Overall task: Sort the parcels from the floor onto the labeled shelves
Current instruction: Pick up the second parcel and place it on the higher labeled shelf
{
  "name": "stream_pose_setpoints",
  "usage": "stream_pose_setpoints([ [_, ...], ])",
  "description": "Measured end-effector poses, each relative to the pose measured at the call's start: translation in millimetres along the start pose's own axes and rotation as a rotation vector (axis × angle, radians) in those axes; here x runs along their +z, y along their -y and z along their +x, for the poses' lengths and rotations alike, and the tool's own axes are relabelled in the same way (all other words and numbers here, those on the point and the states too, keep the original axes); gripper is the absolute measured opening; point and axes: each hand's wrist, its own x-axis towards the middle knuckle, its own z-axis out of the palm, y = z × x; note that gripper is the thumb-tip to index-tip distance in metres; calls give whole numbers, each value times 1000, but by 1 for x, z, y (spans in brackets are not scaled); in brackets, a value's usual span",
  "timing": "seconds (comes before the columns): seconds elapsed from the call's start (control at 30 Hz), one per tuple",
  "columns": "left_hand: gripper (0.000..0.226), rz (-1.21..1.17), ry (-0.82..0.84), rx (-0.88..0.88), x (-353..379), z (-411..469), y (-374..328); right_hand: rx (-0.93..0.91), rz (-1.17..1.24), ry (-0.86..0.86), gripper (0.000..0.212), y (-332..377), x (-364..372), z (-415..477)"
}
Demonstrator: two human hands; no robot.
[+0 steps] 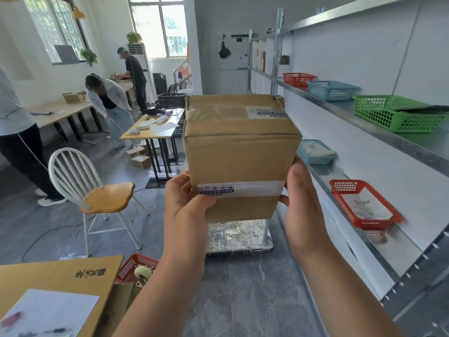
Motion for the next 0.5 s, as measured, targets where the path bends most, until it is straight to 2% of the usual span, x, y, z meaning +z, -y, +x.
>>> stream_pose_setpoints([
  [0.03,38,-27,-19,-7,0,0,0,0,8,-8,42,1,1,-1],
  [0.1,18,-75,-83,-17,0,0,2,14,58,-47,42,0,0,0],
  [0.23,58,-132,-135,-93,-1,0,3,119,173,-86,53,-8,-1,7],
  [0.5,57,-144,-69,-147,-4,2,5,166,271,-120,42,-14,-6,14],
])
